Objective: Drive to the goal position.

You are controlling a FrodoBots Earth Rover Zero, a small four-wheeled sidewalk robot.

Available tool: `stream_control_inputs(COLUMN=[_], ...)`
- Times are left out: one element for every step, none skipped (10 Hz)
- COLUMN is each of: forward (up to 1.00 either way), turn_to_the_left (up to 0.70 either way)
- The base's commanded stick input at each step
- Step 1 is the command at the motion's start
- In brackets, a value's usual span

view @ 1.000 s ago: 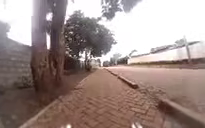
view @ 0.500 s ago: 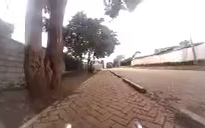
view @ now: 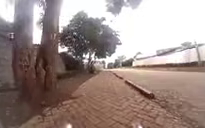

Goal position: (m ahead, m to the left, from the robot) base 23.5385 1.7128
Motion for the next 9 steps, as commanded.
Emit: stream_control_inputs(forward=[0.7,0.7,0.7,0.7,0.7,0.7,0.7,0.7,0.7], turn_to_the_left=[0.1,0.0,0.02,0.03,0.02,0.01,0.0,0.0,0.0])
